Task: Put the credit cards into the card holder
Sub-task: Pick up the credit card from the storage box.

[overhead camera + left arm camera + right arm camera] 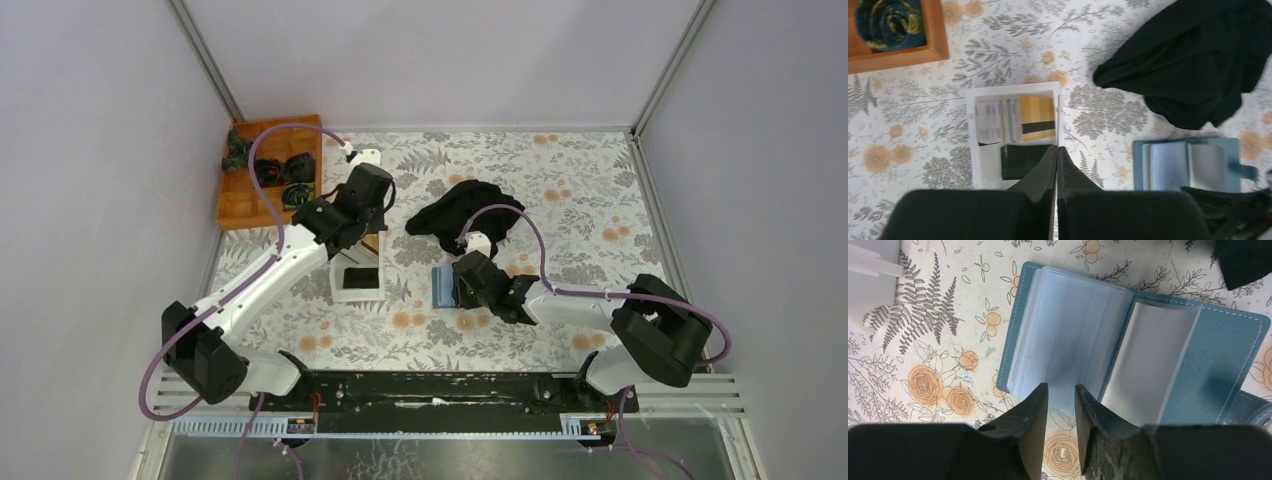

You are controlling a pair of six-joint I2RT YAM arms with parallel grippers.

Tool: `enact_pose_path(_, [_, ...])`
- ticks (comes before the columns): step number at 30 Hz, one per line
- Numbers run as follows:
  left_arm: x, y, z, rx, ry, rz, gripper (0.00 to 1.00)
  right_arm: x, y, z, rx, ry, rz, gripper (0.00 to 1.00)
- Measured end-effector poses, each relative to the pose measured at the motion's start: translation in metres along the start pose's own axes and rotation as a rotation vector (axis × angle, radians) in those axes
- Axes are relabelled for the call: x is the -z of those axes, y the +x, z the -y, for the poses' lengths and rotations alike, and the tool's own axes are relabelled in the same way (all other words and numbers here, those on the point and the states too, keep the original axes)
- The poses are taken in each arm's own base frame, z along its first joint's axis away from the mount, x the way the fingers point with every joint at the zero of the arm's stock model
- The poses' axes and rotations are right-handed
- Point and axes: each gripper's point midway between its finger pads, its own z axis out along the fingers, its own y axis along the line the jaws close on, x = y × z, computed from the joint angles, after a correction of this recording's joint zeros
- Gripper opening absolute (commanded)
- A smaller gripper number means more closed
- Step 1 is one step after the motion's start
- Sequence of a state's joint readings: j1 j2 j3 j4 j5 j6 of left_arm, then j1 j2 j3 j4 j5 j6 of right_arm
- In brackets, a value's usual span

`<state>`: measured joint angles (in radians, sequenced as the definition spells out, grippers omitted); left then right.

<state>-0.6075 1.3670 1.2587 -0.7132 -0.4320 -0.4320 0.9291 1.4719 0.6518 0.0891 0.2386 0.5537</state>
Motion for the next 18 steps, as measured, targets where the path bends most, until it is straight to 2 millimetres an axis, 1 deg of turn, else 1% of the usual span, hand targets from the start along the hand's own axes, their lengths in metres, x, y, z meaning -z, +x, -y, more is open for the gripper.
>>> enact_pose_path(3, [0.008, -0.004, 0.013, -0.002, 0.059, 0.006, 0.00, 0.002, -0.003, 0.000, -0.002, -0.001, 0.013, 0.34])
enact_pose_path(7, [0.016, -0.002, 0.032, -0.018, 0.150, -0.013, 0.00, 0.007, -0.011, -0.003, 0.000, -0.015, 0.038, 0.35])
enact_pose_path(12, [0.023, 0.007, 0.051, -0.038, 0.262, -0.059, 0.00, 0.012, -0.019, -0.006, 0.004, -0.028, 0.064, 0.36])
enact_pose_path(15, [0.024, 0.012, 0.060, -0.040, 0.319, -0.082, 0.00, 0.012, -0.018, -0.005, 0.008, -0.026, 0.062, 0.36])
enact_pose_path(18, [0.023, 0.023, 0.069, -0.045, 0.371, -0.118, 0.00, 0.013, -0.015, -0.001, 0.010, -0.017, 0.064, 0.36])
